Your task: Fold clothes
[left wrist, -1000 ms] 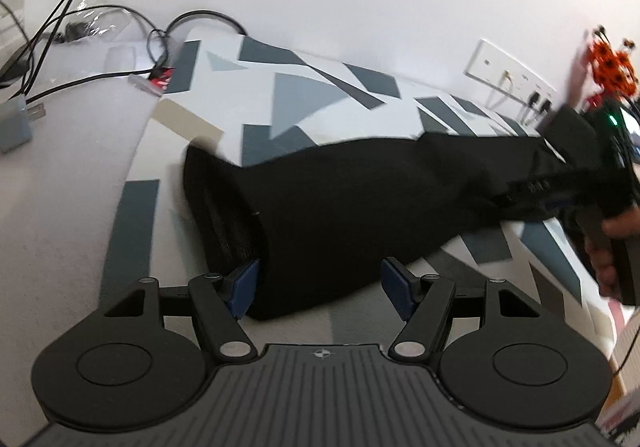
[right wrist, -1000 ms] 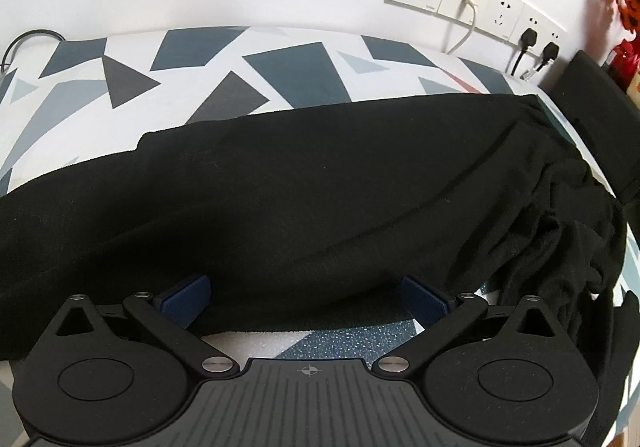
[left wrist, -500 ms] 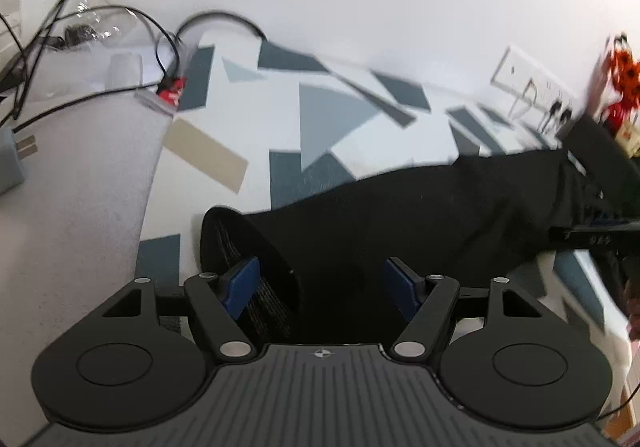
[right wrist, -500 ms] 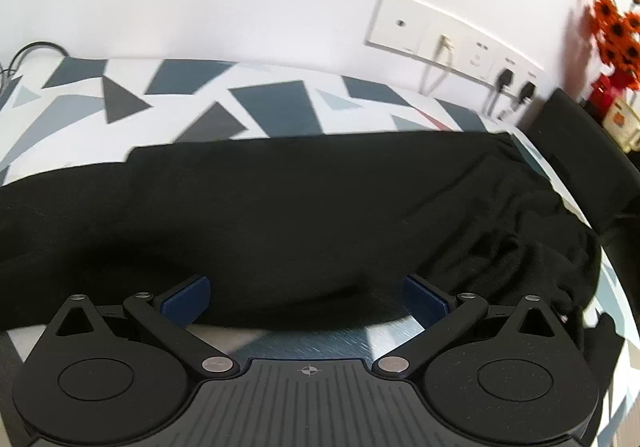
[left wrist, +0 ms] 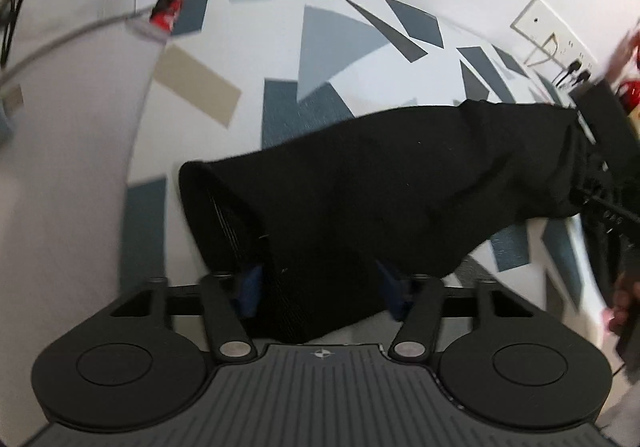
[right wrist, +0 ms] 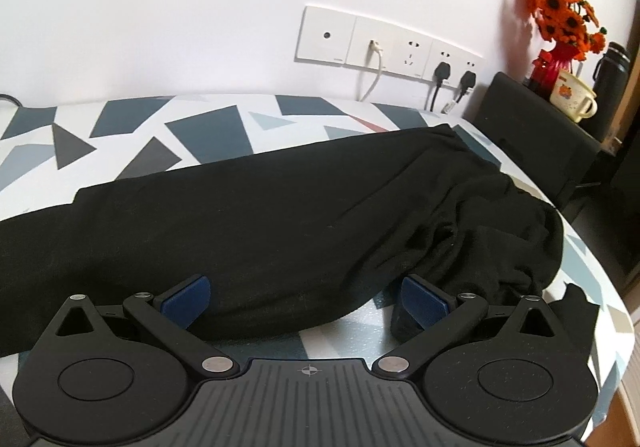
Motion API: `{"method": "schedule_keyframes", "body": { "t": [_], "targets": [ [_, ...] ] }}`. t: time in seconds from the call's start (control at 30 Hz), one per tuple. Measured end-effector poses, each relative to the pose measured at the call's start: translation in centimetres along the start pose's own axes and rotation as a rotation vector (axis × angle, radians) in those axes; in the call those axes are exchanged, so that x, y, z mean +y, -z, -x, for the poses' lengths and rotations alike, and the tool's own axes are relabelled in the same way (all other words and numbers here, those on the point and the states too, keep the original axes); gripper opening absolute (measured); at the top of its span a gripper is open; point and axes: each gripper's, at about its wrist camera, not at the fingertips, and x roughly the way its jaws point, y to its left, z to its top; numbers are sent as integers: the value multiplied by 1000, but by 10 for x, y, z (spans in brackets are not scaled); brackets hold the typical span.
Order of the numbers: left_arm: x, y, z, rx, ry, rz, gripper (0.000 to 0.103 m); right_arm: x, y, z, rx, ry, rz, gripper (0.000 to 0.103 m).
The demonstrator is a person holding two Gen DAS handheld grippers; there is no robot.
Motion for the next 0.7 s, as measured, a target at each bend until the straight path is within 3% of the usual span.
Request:
{"method": "schedule_keyframes", "body": {
  "t": [0.13,0.17,0.2,0.33,0.47,0.57,0.7],
  "targets": [
    [17,-9,-3,-75,36,126,40,-7,0,3,-12,12,-2,102],
    [21,-13,-6,-83,23,154,34,-8,0,2,-8,18,-2,102],
    [26,-17,-9,-85,4,183,5,-10,0,1,2,25,-9,102],
    [31,-33,12,-181,-75,258,3,-15,2,-6,51,37,-66,102],
    [10,-44,62,-388,-204,161,3,-24,-4,-11,170,-2,-239,102],
    [7,-46,70,-432,-290,154,3,-27,-4,-20,270,-76,-418,102],
    [28,-36,41,-330,-300,252,4,-18,2,-34,331,-86,-461,102]
  ]
}}
